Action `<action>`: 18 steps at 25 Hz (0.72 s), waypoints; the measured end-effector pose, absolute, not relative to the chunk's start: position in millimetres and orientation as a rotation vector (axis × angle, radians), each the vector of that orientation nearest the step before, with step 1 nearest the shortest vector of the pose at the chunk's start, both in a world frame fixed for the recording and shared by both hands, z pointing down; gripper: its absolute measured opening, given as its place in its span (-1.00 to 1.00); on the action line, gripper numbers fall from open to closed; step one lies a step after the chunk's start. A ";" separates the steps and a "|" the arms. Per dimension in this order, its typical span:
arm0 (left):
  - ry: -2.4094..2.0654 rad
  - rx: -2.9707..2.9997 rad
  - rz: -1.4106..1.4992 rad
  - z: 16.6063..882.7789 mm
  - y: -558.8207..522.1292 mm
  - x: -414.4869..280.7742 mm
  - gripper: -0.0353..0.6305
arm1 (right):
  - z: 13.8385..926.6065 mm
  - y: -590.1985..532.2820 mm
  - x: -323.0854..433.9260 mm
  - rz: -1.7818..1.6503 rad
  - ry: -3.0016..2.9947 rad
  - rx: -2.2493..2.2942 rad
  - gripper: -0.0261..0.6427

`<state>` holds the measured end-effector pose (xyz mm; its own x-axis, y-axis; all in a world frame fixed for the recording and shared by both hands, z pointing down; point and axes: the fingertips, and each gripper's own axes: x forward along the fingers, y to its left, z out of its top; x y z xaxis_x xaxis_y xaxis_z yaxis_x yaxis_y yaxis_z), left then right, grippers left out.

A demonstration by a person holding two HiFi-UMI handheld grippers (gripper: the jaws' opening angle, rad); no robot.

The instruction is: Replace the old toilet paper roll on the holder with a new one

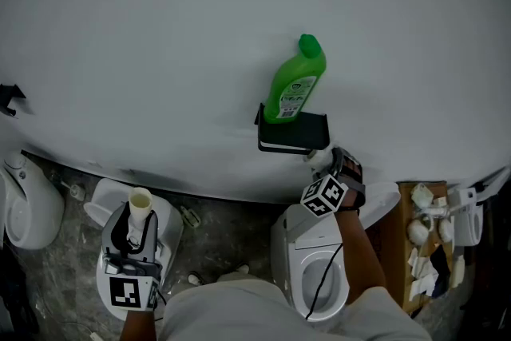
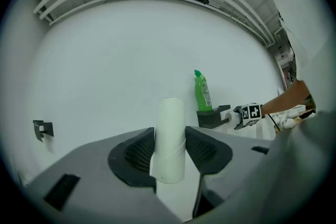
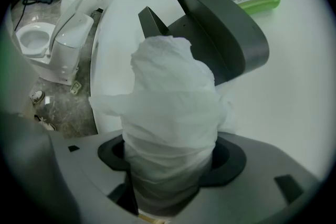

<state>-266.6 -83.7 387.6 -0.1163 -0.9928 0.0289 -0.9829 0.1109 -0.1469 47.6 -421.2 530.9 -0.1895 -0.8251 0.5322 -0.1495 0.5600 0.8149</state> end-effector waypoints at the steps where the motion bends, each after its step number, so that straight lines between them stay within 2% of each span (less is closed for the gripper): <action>1: 2.288 -2.033 -0.194 386.7 -83.4 -266.1 -0.34 | 530.7 -419.8 42.6 -0.773 -1.682 0.819 0.06; 8: 2.296 -2.043 -0.225 391.3 -79.1 -261.4 -0.34 | 519.2 -412.9 1.1 -0.942 -1.731 0.877 0.06; 18: 2.325 -2.014 -0.233 391.9 -70.0 -265.6 -0.34 | 507.0 -393.2 -19.0 -1.072 -1.785 0.916 0.06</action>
